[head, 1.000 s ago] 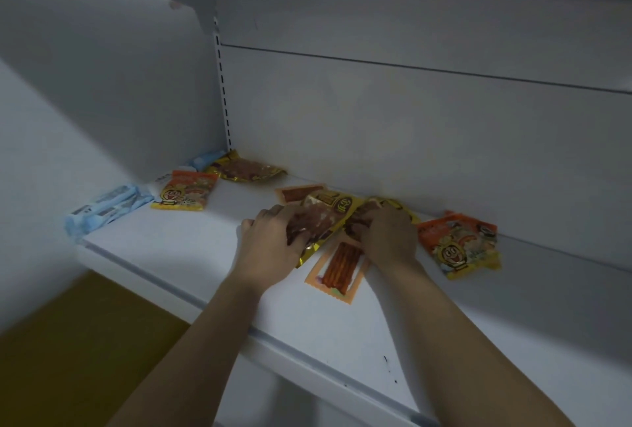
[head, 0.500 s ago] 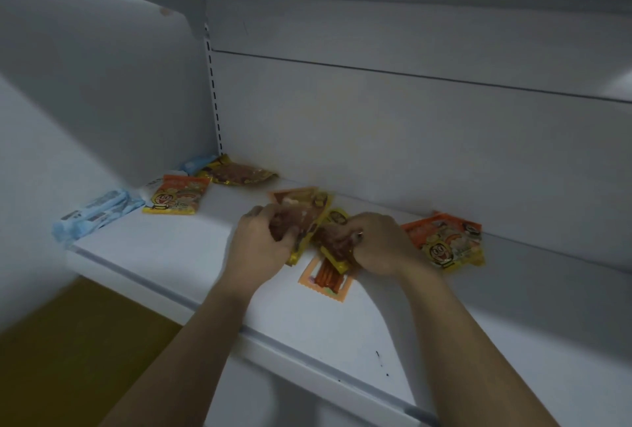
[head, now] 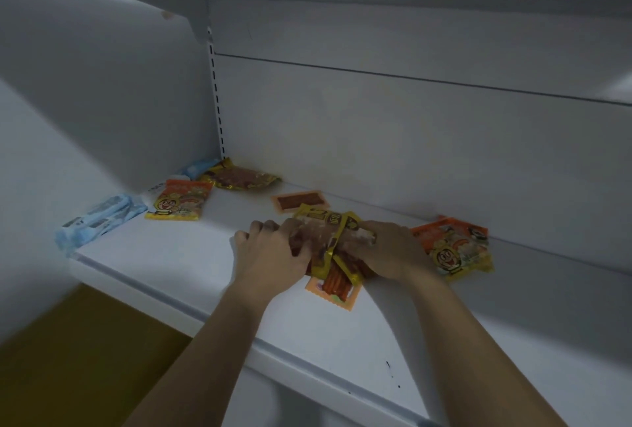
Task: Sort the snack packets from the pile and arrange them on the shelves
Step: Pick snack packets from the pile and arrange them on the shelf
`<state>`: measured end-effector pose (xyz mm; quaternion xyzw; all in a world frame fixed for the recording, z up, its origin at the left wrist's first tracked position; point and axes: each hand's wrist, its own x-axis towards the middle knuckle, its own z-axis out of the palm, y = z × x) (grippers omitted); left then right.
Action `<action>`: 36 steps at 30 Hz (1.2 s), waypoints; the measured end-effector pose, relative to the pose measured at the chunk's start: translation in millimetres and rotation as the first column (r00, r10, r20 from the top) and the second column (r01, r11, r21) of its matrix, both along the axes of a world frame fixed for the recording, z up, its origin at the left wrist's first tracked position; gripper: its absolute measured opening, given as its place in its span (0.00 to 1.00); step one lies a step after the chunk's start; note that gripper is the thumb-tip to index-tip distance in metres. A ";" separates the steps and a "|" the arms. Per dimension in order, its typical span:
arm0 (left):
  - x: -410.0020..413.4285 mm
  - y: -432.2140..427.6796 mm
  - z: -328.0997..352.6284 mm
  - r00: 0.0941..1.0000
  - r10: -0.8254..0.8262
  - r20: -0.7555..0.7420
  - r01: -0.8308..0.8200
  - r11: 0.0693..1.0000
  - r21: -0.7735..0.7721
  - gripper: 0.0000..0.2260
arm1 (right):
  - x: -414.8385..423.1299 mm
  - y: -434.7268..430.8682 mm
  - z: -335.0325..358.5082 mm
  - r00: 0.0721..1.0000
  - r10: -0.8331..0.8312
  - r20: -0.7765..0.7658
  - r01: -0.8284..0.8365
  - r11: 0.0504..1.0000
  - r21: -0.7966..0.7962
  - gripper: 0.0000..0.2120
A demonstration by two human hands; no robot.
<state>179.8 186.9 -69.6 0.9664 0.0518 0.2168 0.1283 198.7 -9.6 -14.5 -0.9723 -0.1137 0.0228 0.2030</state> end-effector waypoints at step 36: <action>-31.8 -63.2 43.7 0.954 -0.158 0.257 0.300 0.575 -0.761 0.13 | -45.7 -70.3 16.1 0.953 -0.277 0.125 0.151 0.789 0.595 0.18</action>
